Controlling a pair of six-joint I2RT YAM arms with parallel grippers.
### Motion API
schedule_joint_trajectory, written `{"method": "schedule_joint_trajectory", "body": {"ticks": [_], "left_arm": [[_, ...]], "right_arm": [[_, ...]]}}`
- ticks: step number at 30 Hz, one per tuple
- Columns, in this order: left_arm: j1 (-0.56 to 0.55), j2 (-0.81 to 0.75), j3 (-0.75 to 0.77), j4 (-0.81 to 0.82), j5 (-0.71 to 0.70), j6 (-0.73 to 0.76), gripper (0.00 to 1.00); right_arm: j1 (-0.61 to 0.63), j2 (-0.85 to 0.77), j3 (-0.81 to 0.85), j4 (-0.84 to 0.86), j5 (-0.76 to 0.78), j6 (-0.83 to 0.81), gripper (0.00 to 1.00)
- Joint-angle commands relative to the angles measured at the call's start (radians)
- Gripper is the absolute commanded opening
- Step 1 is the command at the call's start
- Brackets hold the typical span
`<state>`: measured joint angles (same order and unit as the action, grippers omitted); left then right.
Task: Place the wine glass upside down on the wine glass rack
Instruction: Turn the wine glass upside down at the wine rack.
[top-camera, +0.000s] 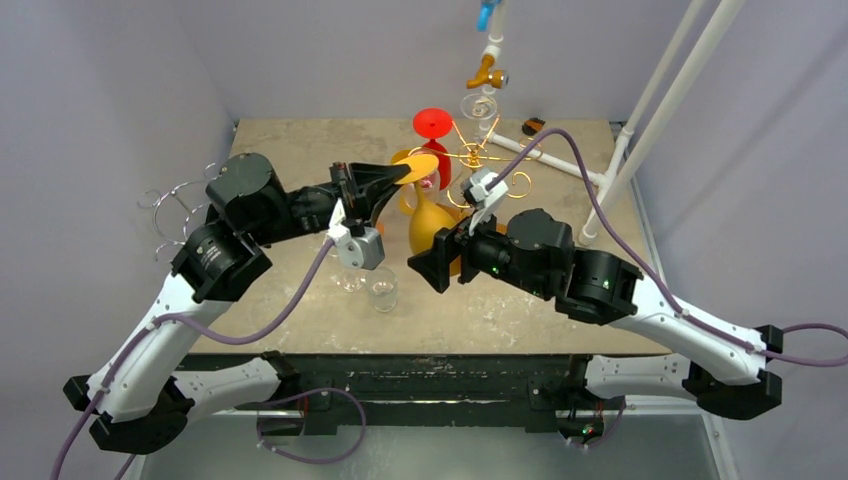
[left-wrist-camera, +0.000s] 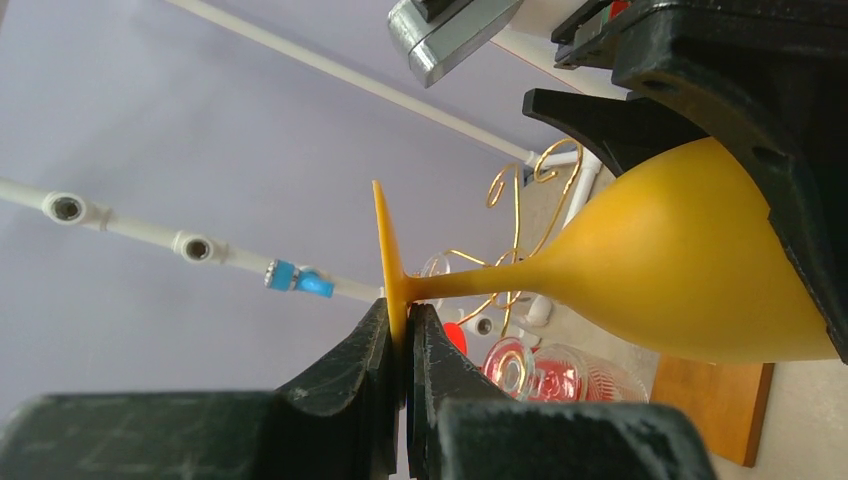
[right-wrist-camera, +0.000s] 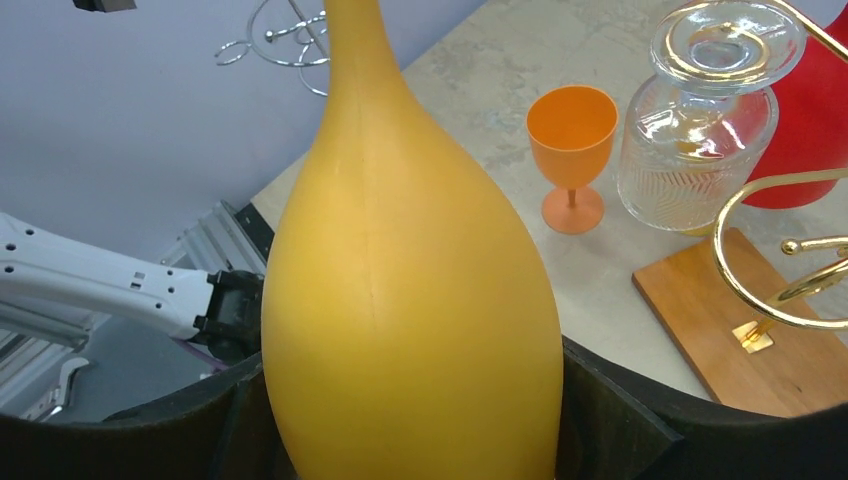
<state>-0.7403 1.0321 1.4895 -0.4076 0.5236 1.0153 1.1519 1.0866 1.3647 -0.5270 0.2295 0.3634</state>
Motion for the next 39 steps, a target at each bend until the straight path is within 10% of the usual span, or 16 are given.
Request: {"method": "schedule_joint_trajectory", "body": {"ticks": [1,5,8,10,30,39], "left_arm": [[-0.001,-0.006,-0.002,0.04,0.062,0.035,0.0],[-0.002,-0.006,-0.014,0.025,0.078,0.03,0.05],[-0.003,0.003,-0.01,0.046,0.064,-0.085,0.81],[-0.004,0.026,0.029,0.048,0.031,-0.227,0.97],[-0.002,0.225,0.438,-0.432,-0.253,-0.592,1.0],[-0.002,0.198,0.417,-0.468,-0.286,-0.597,1.0]], "right_arm": [[-0.001,-0.12,-0.122,0.154,0.075,0.028,0.73],[-0.001,-0.23,-0.229,0.218,0.126,0.033,0.62],[0.0,-0.278,-0.267,0.199,0.189,0.051,0.58],[0.0,-0.314,-0.315,0.194,0.223,0.068,0.56],[-0.005,-0.375,-0.562,0.244,0.516,0.035,0.54],[-0.135,-0.289,-0.564,0.34,0.425,0.036,0.53]]}}
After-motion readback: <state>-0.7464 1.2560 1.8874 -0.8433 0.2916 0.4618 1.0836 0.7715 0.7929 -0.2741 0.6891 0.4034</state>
